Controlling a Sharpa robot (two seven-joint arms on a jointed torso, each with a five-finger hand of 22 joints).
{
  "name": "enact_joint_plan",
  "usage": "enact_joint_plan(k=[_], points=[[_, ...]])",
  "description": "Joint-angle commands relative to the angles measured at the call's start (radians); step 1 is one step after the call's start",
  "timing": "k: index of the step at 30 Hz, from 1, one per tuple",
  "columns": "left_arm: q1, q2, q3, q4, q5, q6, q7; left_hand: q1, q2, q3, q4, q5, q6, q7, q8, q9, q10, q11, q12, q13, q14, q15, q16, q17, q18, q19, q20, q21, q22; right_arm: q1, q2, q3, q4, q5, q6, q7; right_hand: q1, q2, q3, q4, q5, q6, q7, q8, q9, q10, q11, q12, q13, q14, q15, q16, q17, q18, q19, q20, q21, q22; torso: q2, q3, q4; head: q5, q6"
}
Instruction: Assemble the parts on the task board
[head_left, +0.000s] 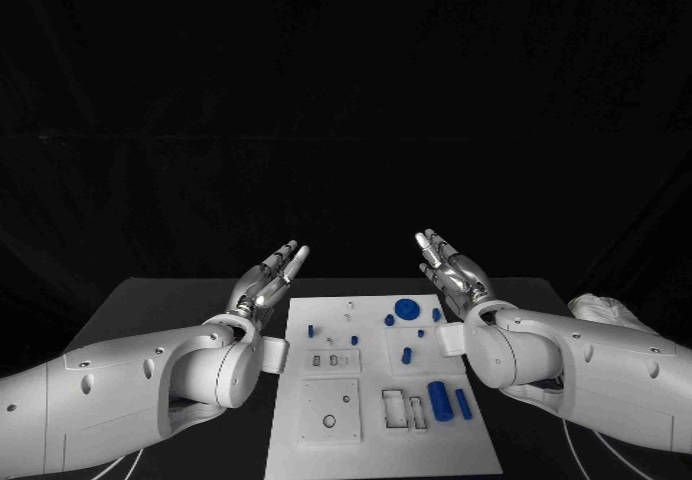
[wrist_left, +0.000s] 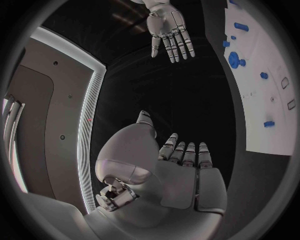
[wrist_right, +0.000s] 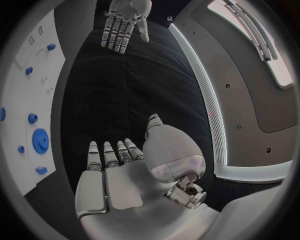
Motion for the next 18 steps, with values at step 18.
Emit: enact_joint_plan(k=[18], points=[[0.011, -0.037, -0.012, 0.004, 0.047, 0.27, 0.086, 0.107, -0.003, -0.012, 0.013, 0.027, 0.039, 0.001, 0.009, 0.004, 0.0, 0.013, -0.003, -0.001, -0.001, 0.039, -0.004, -0.002, 0.061, -0.002, 0.109, -0.004, -0.001, 0.058, -0.078, -0.066, -0.034, -0.122, 0.516, -0.074, 0.406, -0.011, 0.136, -0.245, 0.235, 0.223, -0.022, 0.08, 0.102, 0.126, 0.108, 0.16, 0.29, 0.548, 0.09, 0.336, 0.327, -0.001, 0.714, 0.064, 0.406, 0.182, 0.015, -0.0025, 0.0036, 0.003, -0.085]])
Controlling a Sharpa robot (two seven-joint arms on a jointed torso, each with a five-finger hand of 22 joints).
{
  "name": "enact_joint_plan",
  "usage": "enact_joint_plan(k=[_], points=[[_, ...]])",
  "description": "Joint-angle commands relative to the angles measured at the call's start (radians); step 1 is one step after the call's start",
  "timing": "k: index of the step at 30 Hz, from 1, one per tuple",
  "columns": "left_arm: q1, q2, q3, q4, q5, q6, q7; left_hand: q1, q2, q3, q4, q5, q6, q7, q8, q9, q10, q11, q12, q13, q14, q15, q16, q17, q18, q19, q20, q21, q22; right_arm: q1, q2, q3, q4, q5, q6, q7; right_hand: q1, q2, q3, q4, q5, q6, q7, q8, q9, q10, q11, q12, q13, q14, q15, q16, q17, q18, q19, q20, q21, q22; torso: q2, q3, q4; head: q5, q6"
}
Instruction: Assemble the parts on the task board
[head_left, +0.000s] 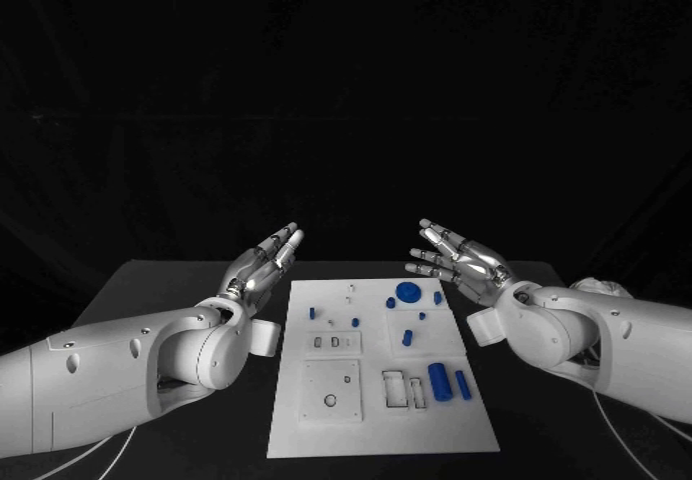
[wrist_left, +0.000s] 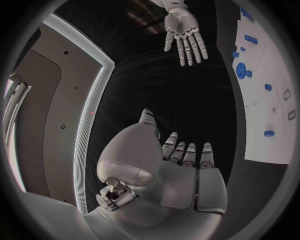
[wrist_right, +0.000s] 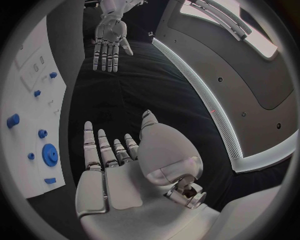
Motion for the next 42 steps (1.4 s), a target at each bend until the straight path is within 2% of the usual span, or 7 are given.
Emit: enact_joint_plan(k=[1, 7, 12, 15, 22, 29, 42], points=[[0.002, 0.001, 0.002, 0.007, 0.005, 0.111, 0.038, 0.019, -0.002, 0.003, -0.001, 0.014, 0.02, 0.006, 0.007, 0.003, 0.002, 0.013, -0.003, -0.001, 0.0, 0.014, -0.004, -0.001, 0.02, 0.0, 0.017, -0.004, -0.001, 0.001, 0.011, 0.001, 0.003, -0.132, 0.113, -0.033, 0.275, -0.018, 0.139, -0.245, 0.17, 0.143, -0.008, 0.068, 0.061, 0.17, 0.039, 0.184, 0.239, 0.404, -0.043, 0.23, 0.155, 0.009, 0.409, -0.06, 0.255, 0.116, 0.007, -0.001, 0.0029, -0.004, -0.047], [0.013, -0.048, 0.002, 0.045, 0.003, 0.116, 0.018, 0.056, -0.003, 0.008, 0.0, 0.066, 0.062, 0.03, 0.016, 0.007, 0.002, 0.035, -0.003, -0.001, 0.0, 0.036, -0.004, -0.001, 0.021, 0.0, 0.034, -0.004, -0.001, 0.023, -0.011, 0.001, 0.02, -0.313, 0.014, -0.039, 0.324, -0.048, 0.217, -0.318, 0.083, 0.237, 0.024, 0.185, 0.115, 0.41, 0.084, 0.409, 0.318, 0.742, -0.102, 0.521, 0.253, 0.004, 0.565, -0.123, 0.731, 0.427, 0.029, 0.0016, 0.0015, -0.006, -0.101], [0.032, -0.064, 0.002, 0.066, -0.003, 0.124, -0.003, 0.099, -0.005, 0.016, -0.001, 0.128, 0.066, 0.042, 0.017, 0.007, 0.004, 0.047, -0.002, 0.0, 0.0, 0.057, -0.004, -0.001, 0.021, 0.0, 0.057, -0.003, -0.001, 0.074, -0.052, 0.001, 0.06, -0.567, -0.104, -0.112, 0.281, -0.074, 0.255, -0.272, -0.018, 0.326, 0.074, 0.286, 0.145, 0.545, 0.072, 0.468, 0.298, 0.913, -0.144, 0.802, 0.376, -0.09, 0.972, -0.136, 1.195, 1.116, 0.066, 0.0049, 0.0107, -0.019, -0.122], [0.047, -0.064, 0.001, 0.074, -0.024, 0.139, -0.02, 0.121, -0.007, 0.018, -0.001, 0.144, 0.071, 0.057, 0.018, 0.008, 0.041, 0.066, 0.015, 0.013, 0.0, 0.057, -0.004, -0.001, 0.021, 0.002, 0.069, -0.002, 0.004, 0.127, -0.077, 0.0, 0.085, -0.81, -0.142, -0.21, 0.248, -0.118, 0.277, -0.228, -0.027, 0.383, 0.1, 0.322, 0.147, 0.614, 0.072, 0.471, 0.26, 1.072, -0.146, 1.081, 0.726, -0.12, 1.065, -0.139, 1.286, 1.282, 0.09, 0.0054, 0.0178, -0.024, -0.118], [0.073, -0.072, 0.002, 0.101, -0.099, 0.154, -0.038, 0.15, -0.007, 0.016, 0.0, 0.177, 0.087, 0.072, 0.023, 0.01, 0.047, 0.08, 0.031, 0.016, 0.005, 0.07, 0.006, 0.003, 0.022, 0.01, 0.095, 0.006, 0.017, 0.222, -0.104, 0.0, 0.134, -1.406, -0.104, -0.42, 0.212, -0.22, 0.362, -0.176, 0.029, 0.526, 0.114, 0.304, 0.141, 0.725, 0.058, 0.423, 0.176, 1.2, -0.155, 1.262, 1.013, -0.13, 1.094, -0.143, 1.311, 1.34, 0.136, 0.0041, 0.0391, -0.042, -0.103], [0.088, -0.079, 0.002, 0.124, -0.164, 0.166, -0.055, 0.17, -0.009, 0.016, -0.001, 0.201, 0.107, 0.078, 0.029, 0.012, 0.046, 0.086, 0.039, 0.017, 0.006, 0.077, 0.01, 0.004, 0.021, 0.017, 0.111, 0.01, 0.024, 0.258, -0.083, 0.001, 0.141, -1.72, -0.01, -0.529, 0.199, -0.286, 0.415, -0.166, 0.098, 0.593, 0.115, 0.292, 0.167, 0.752, 0.033, 0.419, 0.174, 1.213, -0.175, 1.277, 1.048, -0.138, 1.12, -0.163, 1.322, 1.377, 0.17, 0.0187, 0.0723, -0.062, -0.081], [0.102, -0.106, 0.003, 0.161, -0.215, 0.171, -0.075, 0.202, -0.014, 0.019, -0.002, 0.232, 0.164, 0.093, 0.052, 0.018, 0.053, 0.103, 0.059, 0.019, 0.013, 0.093, 0.022, 0.008, 0.022, 0.032, 0.131, 0.02, 0.036, 0.249, 0.009, 0.0, 0.065, -1.863, 0.036, -0.569, 0.145, -0.345, 0.461, -0.144, 0.114, 0.613, 0.142, 0.273, 0.211, 0.74, 0.031, 0.409, 0.187, 1.23, -0.178, 1.292, 1.081, -0.143, 1.136, -0.166, 1.329, 1.398, 0.198, 0.0222, 0.0744, -0.065, -0.067]])
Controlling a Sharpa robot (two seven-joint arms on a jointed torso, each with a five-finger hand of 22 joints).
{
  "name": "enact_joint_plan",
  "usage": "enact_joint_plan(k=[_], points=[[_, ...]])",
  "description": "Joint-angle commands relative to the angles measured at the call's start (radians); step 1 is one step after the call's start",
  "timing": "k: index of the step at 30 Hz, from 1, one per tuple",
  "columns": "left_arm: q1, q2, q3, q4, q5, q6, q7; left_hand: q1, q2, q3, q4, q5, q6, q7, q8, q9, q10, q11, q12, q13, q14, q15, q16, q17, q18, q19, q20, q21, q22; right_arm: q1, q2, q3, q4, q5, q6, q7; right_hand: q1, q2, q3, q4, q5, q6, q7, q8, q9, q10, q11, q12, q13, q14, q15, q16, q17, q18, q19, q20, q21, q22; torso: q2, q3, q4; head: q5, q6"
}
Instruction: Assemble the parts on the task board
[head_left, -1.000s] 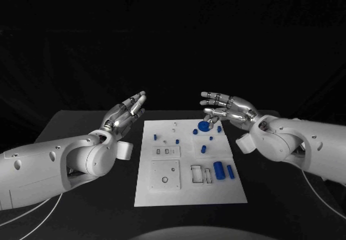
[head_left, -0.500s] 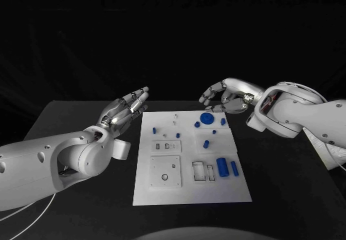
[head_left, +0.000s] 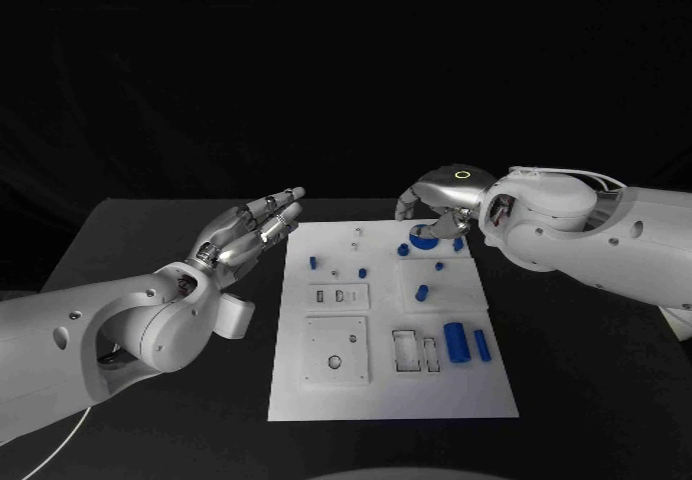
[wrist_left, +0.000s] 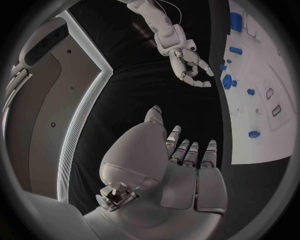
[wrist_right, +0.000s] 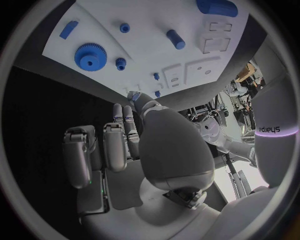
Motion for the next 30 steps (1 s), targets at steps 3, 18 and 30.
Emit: enact_joint_plan(k=[3, 18, 30], points=[[0.005, -0.001, 0.002, 0.006, -0.043, 0.025, -0.01, 0.013, 0.001, 0.007, -0.001, 0.009, 0.015, 0.004, 0.007, 0.002, 0.002, 0.01, 0.008, 0.002, 0.002, 0.009, 0.007, 0.002, 0.009, 0.006, 0.009, 0.006, 0.004, -0.011, 0.02, 0.0, -0.017, -0.111, 0.057, -0.049, -0.019, -0.01, 0.001, 0.011, -0.031, -0.005, 0.006, -0.014, 0.005, -0.002, -0.005, 0.002, 0.008, 0.008, -0.003, 0.006, 0.001, -0.018, 0.039, -0.007, 0.002, 0.19, 0.008, -0.0014, 0.001, -0.008, 0.005], [0.006, -0.001, 0.002, 0.0, -0.045, 0.038, -0.019, 0.047, -0.002, 0.016, -0.004, 0.051, 0.038, 0.005, 0.024, 0.003, 0.006, 0.016, 0.02, 0.003, 0.0, 0.005, 0.006, 0.001, 0.006, 0.006, 0.01, 0.006, 0.001, -0.063, 0.078, -0.001, -0.094, -0.115, 0.085, -0.05, -0.05, -0.027, 0.018, 0.029, -0.038, 0.008, 0.01, -0.06, 0.008, 0.004, -0.007, 0.001, 0.02, 0.001, -0.004, -0.004, -0.015, -0.015, 0.029, -0.009, -0.003, 0.18, -0.013, -0.0085, 0.0052, -0.003, 0.001], [0.006, 0.003, 0.001, -0.008, -0.045, 0.037, -0.014, 0.056, -0.003, 0.019, -0.005, 0.061, 0.041, 0.001, 0.027, 0.004, 0.008, 0.014, 0.025, 0.004, 0.0, 0.003, 0.007, 0.002, 0.006, 0.006, 0.009, 0.006, 0.001, -0.093, 0.111, -0.001, -0.144, -0.114, 0.088, -0.034, -0.032, -0.025, 0.043, 0.014, 0.01, 0.031, 0.009, -0.068, 0.025, -0.007, -0.002, -0.009, 0.024, -0.01, -0.001, -0.016, -0.035, -0.011, 0.016, -0.007, -0.01, 0.166, -0.024, -0.012, 0.0093, -0.004, -0.014]])
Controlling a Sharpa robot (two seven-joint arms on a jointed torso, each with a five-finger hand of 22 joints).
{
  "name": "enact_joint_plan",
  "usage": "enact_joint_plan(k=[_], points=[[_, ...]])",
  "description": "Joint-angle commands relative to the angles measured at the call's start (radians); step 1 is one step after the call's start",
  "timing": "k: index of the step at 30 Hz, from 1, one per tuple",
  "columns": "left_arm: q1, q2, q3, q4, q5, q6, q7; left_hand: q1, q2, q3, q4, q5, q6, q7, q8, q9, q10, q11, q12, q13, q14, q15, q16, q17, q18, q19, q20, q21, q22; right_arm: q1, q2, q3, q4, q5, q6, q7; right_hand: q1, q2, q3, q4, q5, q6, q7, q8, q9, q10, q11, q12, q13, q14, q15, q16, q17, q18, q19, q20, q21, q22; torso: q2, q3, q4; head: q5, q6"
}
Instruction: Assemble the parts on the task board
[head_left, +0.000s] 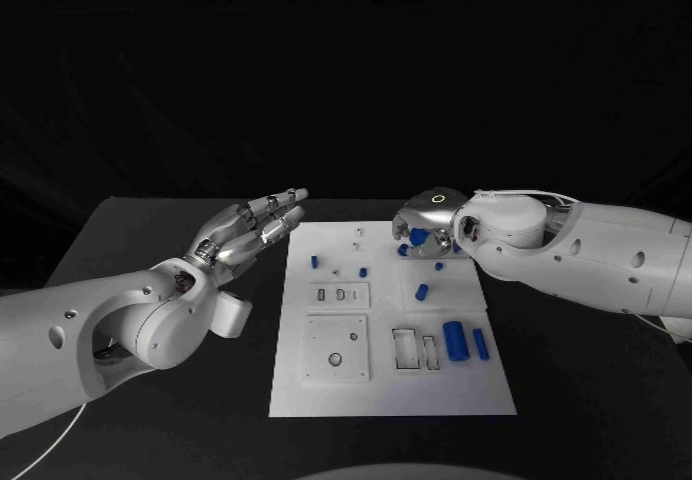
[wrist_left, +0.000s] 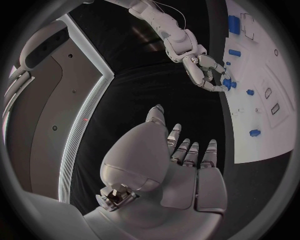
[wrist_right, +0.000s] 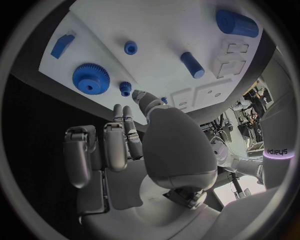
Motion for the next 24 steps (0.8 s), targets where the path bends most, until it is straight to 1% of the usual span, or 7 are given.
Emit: enact_joint_plan(k=[1, 4, 6, 8, 11, 18, 24], points=[[0.002, 0.003, 0.001, -0.001, -0.008, 0.018, 0.011, 0.015, 0.001, 0.008, 0.001, 0.007, 0.004, -0.002, 0.007, 0.0, -0.003, -0.004, 0.005, 0.001, -0.003, -0.001, 0.005, 0.001, 0.007, -0.001, 0.002, 0.002, 0.0, -0.007, 0.006, 0.0, -0.012, -0.018, 0.015, 0.009, 0.013, 0.001, 0.015, -0.007, 0.035, 0.009, -0.003, -0.012, 0.007, -0.008, 0.01, -0.01, 0.002, -0.011, 0.001, -0.008, -0.009, -0.011, 0.018, -0.002, -0.005, 0.165, -0.005, -0.0019, 0.0002, 0.002, -0.006], [0.002, 0.004, 0.001, -0.002, -0.008, 0.019, 0.011, 0.019, 0.002, 0.01, 0.0, 0.01, 0.008, -0.002, 0.01, 0.0, -0.001, -0.004, 0.008, 0.002, -0.003, -0.001, 0.006, 0.001, 0.007, 0.0, 0.002, 0.003, 0.001, -0.013, 0.012, 0.0, -0.023, -0.018, 0.009, 0.012, 0.018, 0.001, 0.031, -0.014, 0.066, 0.006, -0.004, -0.023, 0.013, -0.014, 0.012, -0.018, 0.001, -0.015, 0.002, -0.011, -0.015, -0.009, 0.013, 0.0, -0.008, 0.16, -0.006, -0.0028, 0.0009, 0.001, -0.009], [0.002, 0.004, 0.001, -0.003, -0.008, 0.02, 0.011, 0.022, 0.002, 0.011, 0.0, 0.012, 0.011, -0.001, 0.011, 0.001, 0.0, -0.004, 0.009, 0.002, -0.002, -0.001, 0.007, 0.001, 0.007, 0.0, 0.002, 0.003, 0.001, -0.016, 0.015, 0.0, -0.028, -0.019, 0.007, 0.014, 0.024, 0.002, 0.047, -0.021, 0.088, -0.007, -0.012, -0.039, 0.012, -0.027, 0.018, -0.029, -0.001, -0.027, 0.006, -0.023, -0.037, -0.004, -0.003, 0.003, -0.016, 0.143, -0.008, -0.0034, 0.0017, 0.001, -0.011], [0.002, 0.005, 0.001, -0.006, -0.008, 0.024, 0.011, 0.025, 0.003, 0.013, 0.0, 0.014, 0.019, 0.001, 0.015, 0.002, 0.001, -0.003, 0.011, 0.002, -0.002, 0.001, 0.009, 0.002, 0.007, 0.002, 0.003, 0.004, 0.002, -0.019, 0.019, 0.0, -0.035, -0.019, 0.004, 0.014, 0.025, 0.001, 0.058, -0.027, 0.096, -0.018, -0.018, -0.053, 0.01, -0.042, 0.025, -0.039, -0.003, -0.035, 0.011, -0.031, -0.051, -0.002, -0.012, 0.006, -0.02, 0.135, -0.01, -0.0036, 0.0018, 0.002, -0.013], [0.001, 0.007, 0.001, -0.01, -0.008, 0.028, 0.01, 0.029, 0.004, 0.015, 0.0, 0.016, 0.024, 0.002, 0.018, 0.002, 0.003, -0.002, 0.014, 0.003, -0.001, 0.002, 0.01, 0.002, 0.008, 0.004, 0.003, 0.006, 0.004, -0.022, 0.023, 0.0, -0.044, -0.018, 0.003, 0.013, 0.024, 0.003, 0.065, -0.029, 0.097, -0.017, -0.019, -0.059, 0.01, -0.052, 0.028, -0.046, -0.004, -0.038, 0.013, -0.034, -0.055, -0.001, -0.016, 0.009, -0.023, 0.131, -0.012, -0.0037, 0.0024, 0.003, -0.017], [0.001, 0.009, 0.0, -0.016, -0.008, 0.033, 0.005, 0.034, 0.004, 0.017, 0.0, 0.019, 0.031, 0.004, 0.022, 0.003, 0.005, 0.0, 0.017, 0.003, 0.001, 0.004, 0.013, 0.003, 0.008, 0.006, 0.004, 0.007, 0.005, -0.029, 0.03, 0.0, -0.066, -0.017, -0.008, 0.024, 0.023, 0.008, 0.073, -0.031, 0.092, -0.009, -0.012, -0.061, 0.012, -0.054, 0.026, -0.05, -0.004, -0.041, 0.014, -0.036, -0.059, 0.0, -0.017, 0.011, -0.024, 0.13, -0.017, -0.0065, 0.0028, 0.003, -0.027], [0.001, 0.011, 0.0, -0.02, -0.008, 0.037, -0.003, 0.04, 0.004, 0.019, -0.001, 0.023, 0.049, 0.008, 0.03, 0.005, 0.006, 0.004, 0.021, 0.003, 0.003, 0.008, 0.017, 0.004, 0.007, 0.009, 0.005, 0.009, 0.007, -0.034, 0.036, 0.0, -0.08, -0.012, -0.024, 0.043, 0.021, 0.011, 0.078, -0.033, 0.084, -0.007, -0.016, -0.065, 0.016, -0.042, 0.027, -0.046, -0.002, -0.039, 0.015, -0.034, -0.054, -0.002, -0.013, 0.012, -0.023, 0.135, -0.02, -0.0067, 0.0037, 0.003, -0.033]])
